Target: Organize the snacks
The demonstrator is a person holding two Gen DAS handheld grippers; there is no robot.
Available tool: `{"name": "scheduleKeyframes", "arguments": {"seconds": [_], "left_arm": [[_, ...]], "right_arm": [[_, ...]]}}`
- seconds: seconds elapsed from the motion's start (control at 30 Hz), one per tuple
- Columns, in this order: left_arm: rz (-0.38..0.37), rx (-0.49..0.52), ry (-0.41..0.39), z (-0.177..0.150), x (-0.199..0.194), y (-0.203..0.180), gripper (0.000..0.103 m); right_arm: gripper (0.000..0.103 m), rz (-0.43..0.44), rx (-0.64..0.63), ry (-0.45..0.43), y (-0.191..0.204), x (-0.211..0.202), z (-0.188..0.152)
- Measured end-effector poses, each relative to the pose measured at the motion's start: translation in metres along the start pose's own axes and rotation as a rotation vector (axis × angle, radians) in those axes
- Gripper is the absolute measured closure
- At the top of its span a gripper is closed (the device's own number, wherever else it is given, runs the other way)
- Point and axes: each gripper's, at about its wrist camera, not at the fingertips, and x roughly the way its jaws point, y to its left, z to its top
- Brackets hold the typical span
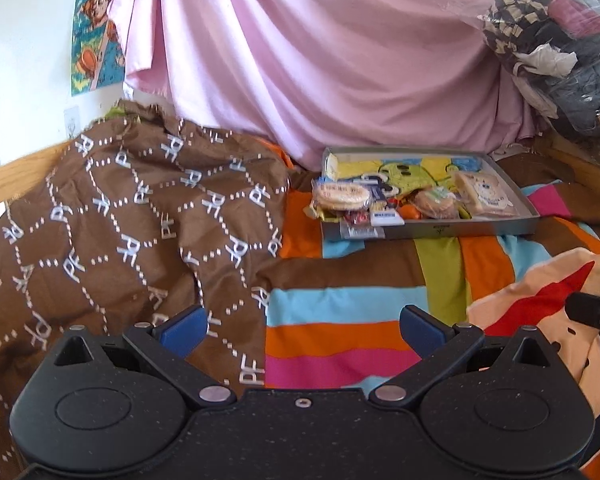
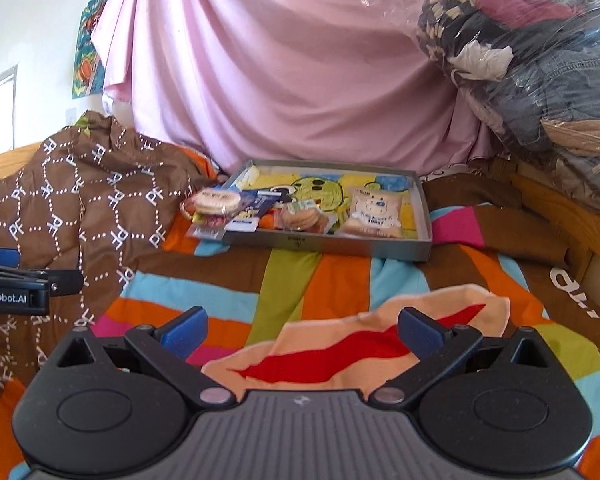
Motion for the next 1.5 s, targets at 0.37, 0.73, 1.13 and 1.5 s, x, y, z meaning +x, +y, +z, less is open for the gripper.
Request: {"name": "scheduleKeyframes", "arguments": {"seconds": [0.37,0.73,1.13,1.5], "left_arm": [[-0.001,0.034,0.070,-0.025,0.004,0.003,0.001],[-0.012,0.033,0.080,-0.031,0.006,0.002,0.001],[-0.019,0.034,0.082,-0.032,0.005,0.000,0.001],[-0.017,0.033,0.087,-0.034,0.005,0.001,0.001]], "right_arm": [[0.000,0.014,-0.029,0.061,0.004,0.006,-0.014],[0.000,0.012,-0.036,0.055,0.004,0.005,-0.015],[0.000,0.012,-0.059,0.083,0.006,0.007,-0.018],[0.000,0.015,-0.059,0.085,0.006,0.007,-0.018]]}}
